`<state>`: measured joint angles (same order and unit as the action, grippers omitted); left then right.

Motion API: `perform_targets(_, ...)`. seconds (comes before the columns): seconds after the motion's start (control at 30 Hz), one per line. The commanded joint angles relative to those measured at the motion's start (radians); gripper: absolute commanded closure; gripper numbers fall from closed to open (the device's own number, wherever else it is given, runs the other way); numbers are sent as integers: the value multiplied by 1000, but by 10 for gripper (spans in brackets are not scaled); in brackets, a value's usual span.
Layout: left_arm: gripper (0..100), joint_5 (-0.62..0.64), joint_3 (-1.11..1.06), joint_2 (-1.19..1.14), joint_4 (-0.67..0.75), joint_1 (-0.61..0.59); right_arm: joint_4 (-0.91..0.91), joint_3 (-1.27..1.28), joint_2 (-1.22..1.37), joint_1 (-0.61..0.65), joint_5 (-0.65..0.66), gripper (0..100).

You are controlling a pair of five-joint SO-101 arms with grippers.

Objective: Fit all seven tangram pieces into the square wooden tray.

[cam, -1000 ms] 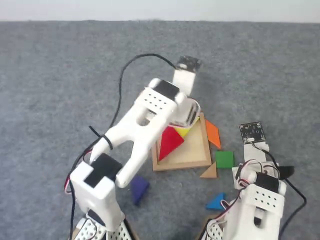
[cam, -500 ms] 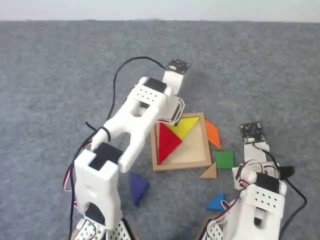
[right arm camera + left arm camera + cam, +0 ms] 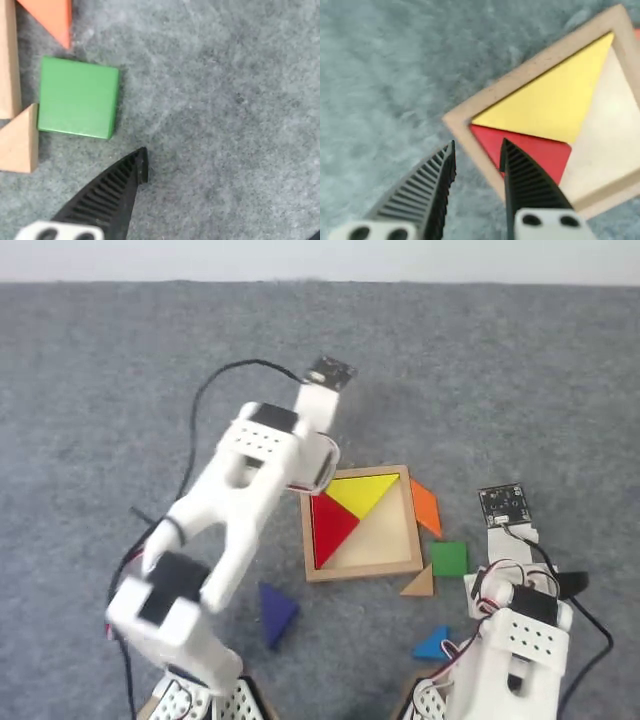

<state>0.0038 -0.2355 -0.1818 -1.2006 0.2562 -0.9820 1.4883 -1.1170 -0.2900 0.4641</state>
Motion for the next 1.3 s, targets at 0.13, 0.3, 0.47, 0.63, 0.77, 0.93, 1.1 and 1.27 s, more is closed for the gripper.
perform_targets(0.13,863,-106,-340,474,28,-106,18,-5,-12,8,11,465)
perform_targets(0.3,862,-109,-558,574,72,-109,12,-23,-16,8,26,518)
perform_targets(0.47,862,-112,-636,543,192,-175,-107,-195,-10,10,72,673)
perform_targets(0.63,862,-109,-628,477,276,-288,-280,-534,99,173,68,698)
perform_targets(0.77,862,-104,-588,396,299,-338,-363,-738,377,398,6,645)
perform_targets(0.93,862,-104,-553,292,308,-339,-274,-861,664,584,-81,578)
perform_targets(1.1,862,-104,-521,239,304,-339,-102,-859,852,604,-146,577)
perform_targets(1.27,862,-104,-519,238,305,-338,-2,-861,967,605,-210,578)
